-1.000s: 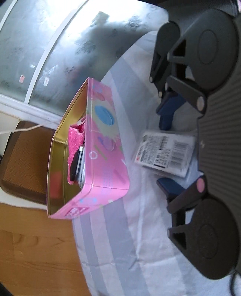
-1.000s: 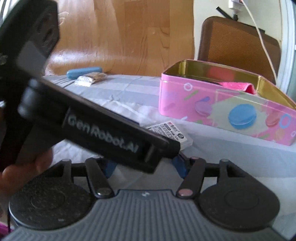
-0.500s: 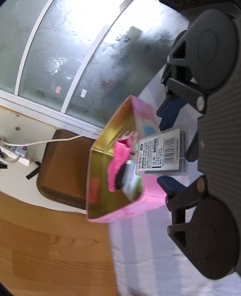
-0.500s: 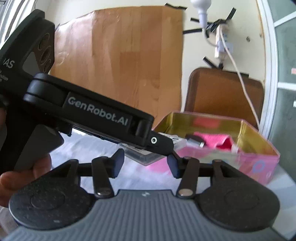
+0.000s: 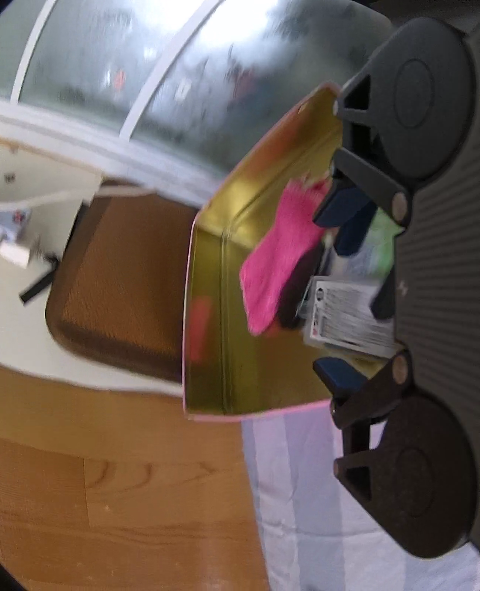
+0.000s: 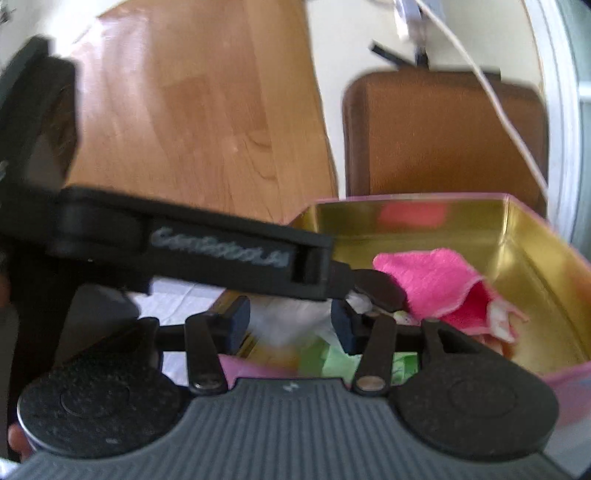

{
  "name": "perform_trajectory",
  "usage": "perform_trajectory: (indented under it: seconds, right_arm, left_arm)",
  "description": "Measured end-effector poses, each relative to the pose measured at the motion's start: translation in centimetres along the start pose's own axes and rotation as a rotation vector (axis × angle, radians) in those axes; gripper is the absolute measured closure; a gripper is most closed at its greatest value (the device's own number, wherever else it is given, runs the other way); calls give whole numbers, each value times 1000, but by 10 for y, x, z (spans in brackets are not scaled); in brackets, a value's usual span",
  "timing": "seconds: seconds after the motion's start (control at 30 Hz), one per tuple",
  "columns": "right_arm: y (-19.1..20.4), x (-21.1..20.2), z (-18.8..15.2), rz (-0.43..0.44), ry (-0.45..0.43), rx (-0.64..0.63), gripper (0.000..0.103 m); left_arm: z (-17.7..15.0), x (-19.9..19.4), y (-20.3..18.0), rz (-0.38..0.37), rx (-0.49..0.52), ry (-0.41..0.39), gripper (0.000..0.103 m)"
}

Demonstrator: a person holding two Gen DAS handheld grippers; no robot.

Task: Organize soft objects
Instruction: 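Grasp the barcoded packet with the left gripper and drop it into the tin, then grasp the blue pencil case with the right gripper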

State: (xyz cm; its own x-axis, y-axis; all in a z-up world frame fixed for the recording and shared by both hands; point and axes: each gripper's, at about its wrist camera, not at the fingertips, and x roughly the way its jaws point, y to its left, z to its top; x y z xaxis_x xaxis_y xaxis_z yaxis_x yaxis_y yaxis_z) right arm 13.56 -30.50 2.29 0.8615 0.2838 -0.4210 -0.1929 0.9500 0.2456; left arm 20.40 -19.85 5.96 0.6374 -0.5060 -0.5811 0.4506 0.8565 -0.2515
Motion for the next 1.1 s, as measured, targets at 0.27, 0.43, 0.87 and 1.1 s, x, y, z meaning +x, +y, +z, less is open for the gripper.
perform_trajectory:
  seconds: [0.27,0.43,0.87,1.1]
  right_arm:
    - [-13,-2,1,-189,-66,56,51]
    - [-4,-23,-4,-205,-105,48,51]
    - [93,-10,20,38,-69,-72,51]
    - [209,84,40,287,136,-88,51]
  left_arm:
    - [0,-11,11,51,-23,-37,20]
    - [-18,-39,8,24,-6,-59,19]
    - [-85,-146,177,406,-261,-220,18]
    - [-124,-192,282,656,-512,-331,14]
